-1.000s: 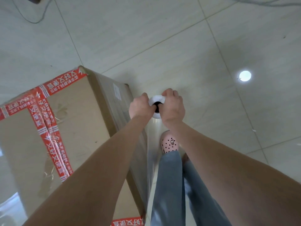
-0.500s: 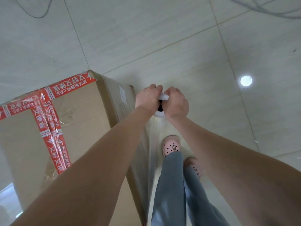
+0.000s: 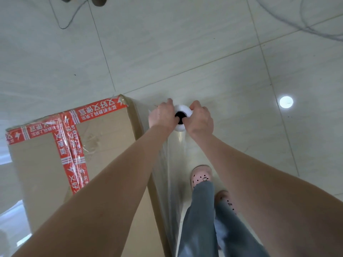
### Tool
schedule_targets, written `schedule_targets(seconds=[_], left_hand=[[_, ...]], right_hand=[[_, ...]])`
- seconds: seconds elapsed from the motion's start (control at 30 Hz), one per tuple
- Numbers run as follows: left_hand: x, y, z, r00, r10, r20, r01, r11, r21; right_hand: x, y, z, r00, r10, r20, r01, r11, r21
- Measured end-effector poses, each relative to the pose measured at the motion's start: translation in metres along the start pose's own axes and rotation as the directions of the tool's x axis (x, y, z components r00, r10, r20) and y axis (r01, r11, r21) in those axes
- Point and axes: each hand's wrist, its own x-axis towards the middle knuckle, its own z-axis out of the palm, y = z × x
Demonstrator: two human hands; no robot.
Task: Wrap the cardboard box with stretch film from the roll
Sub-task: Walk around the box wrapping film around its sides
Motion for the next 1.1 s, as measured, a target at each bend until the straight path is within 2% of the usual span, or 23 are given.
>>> schedule_targets(seconds=[0.1,0.2,0.33,0.47,0.57,0.63,0.7,0.8,0.87,1.0,1.1], left_hand=[[0.007,0.004,-0.003,0.964,0.267,-0.013,-0.261,0.951,0.168],[0.015,0.009,-0.004,0.936,0.353,-0.002,-0.343,0.911,0.229],[0.028,0.013,-0.010,0.937,0.348,0.013,-0.340,0.905,0.257],[0.037,0.005,-0.019,0.973,0.231,0.020,-0.230,0.954,0.194],[0.046,-0.006,-0.031,0.993,0.121,-0.005,-0.120,0.986,0.120],[0.053,-0.015,-0.041,0.999,0.032,-0.013,-0.031,0.997,0.077],[0.057,-0.023,-0.047,0.998,-0.067,-0.021,0.068,0.997,0.041],[0.061,-0.033,-0.052,0.987,-0.157,-0.010,0.158,0.984,0.084],[0.063,-0.037,-0.056,0.989,-0.145,0.001,0.144,0.982,0.119],[0.066,-0.036,-0.062,0.996,0.077,0.037,-0.082,0.984,0.159],[0.070,-0.031,-0.063,0.989,0.140,0.037,-0.145,0.962,0.231]], right_hand=[[0.001,-0.003,0.006,1.000,0.007,0.004,-0.007,1.000,-0.026],[0.007,-0.005,0.006,1.000,-0.013,-0.019,0.012,0.998,-0.062],[0.016,-0.009,-0.002,0.997,-0.072,-0.013,0.069,0.988,-0.135],[0.024,-0.026,-0.009,0.980,-0.196,0.024,0.197,0.962,-0.187],[0.034,-0.038,-0.008,0.963,-0.268,-0.011,0.261,0.949,-0.178],[0.040,-0.046,-0.005,0.976,-0.218,-0.010,0.215,0.968,-0.131],[0.045,-0.052,-0.001,0.989,-0.136,0.054,0.140,0.987,-0.077],[0.052,-0.061,0.006,0.988,-0.058,0.146,0.061,0.998,-0.016],[0.055,-0.068,0.010,0.985,-0.023,0.172,0.023,1.000,0.003],[0.056,-0.077,0.014,0.982,0.027,0.185,-0.030,0.999,0.013],[0.060,-0.081,0.011,0.980,0.022,0.199,-0.020,1.000,-0.015]])
